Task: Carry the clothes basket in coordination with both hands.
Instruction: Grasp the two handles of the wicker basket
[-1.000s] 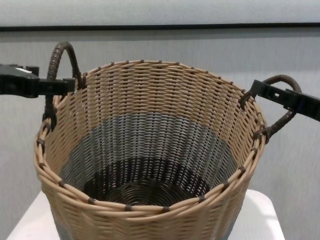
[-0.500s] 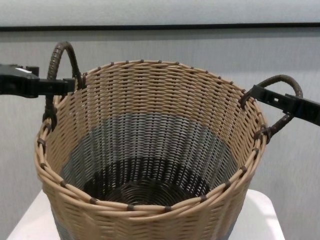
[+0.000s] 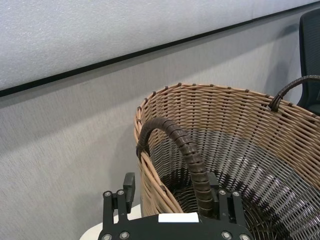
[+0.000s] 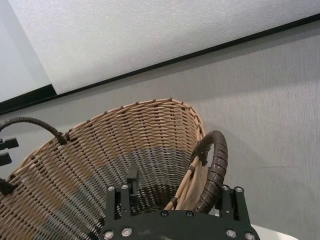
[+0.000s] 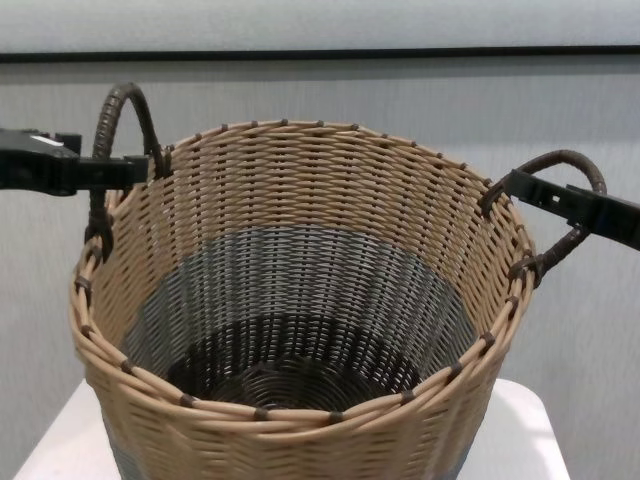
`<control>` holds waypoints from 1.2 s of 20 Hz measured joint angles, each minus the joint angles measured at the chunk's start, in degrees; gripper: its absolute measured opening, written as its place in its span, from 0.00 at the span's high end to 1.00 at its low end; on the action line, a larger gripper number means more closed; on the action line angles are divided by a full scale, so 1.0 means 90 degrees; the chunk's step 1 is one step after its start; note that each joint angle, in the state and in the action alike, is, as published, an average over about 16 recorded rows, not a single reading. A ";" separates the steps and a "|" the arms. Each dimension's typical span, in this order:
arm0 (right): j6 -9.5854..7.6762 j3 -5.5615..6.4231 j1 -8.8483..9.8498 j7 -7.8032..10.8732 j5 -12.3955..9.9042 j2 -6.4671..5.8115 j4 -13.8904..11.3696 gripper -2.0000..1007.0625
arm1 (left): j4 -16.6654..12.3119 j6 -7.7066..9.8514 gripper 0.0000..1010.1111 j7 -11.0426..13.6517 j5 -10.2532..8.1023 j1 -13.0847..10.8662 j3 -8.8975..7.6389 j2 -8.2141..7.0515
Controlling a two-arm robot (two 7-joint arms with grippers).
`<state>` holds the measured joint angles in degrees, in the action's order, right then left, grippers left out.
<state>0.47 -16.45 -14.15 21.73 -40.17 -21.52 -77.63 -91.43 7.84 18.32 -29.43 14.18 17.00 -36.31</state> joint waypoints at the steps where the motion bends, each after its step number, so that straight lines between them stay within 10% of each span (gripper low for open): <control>1: 0.0003 0.0000 0.0001 0.0001 0.0000 -0.0001 -0.0001 0.17 | 0.0000 0.0000 0.12 0.0000 0.0000 0.0000 0.0000 0.0000; 24: 0.0020 -0.0005 0.0009 0.0006 -0.0010 -0.0014 -0.0010 0.86 | 0.0000 0.0000 0.85 0.0000 0.0000 -0.0001 0.0000 0.0000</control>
<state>0.65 -16.50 -14.06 21.78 -40.25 -21.65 -77.72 -91.43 7.84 18.31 -29.43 14.17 17.00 -36.31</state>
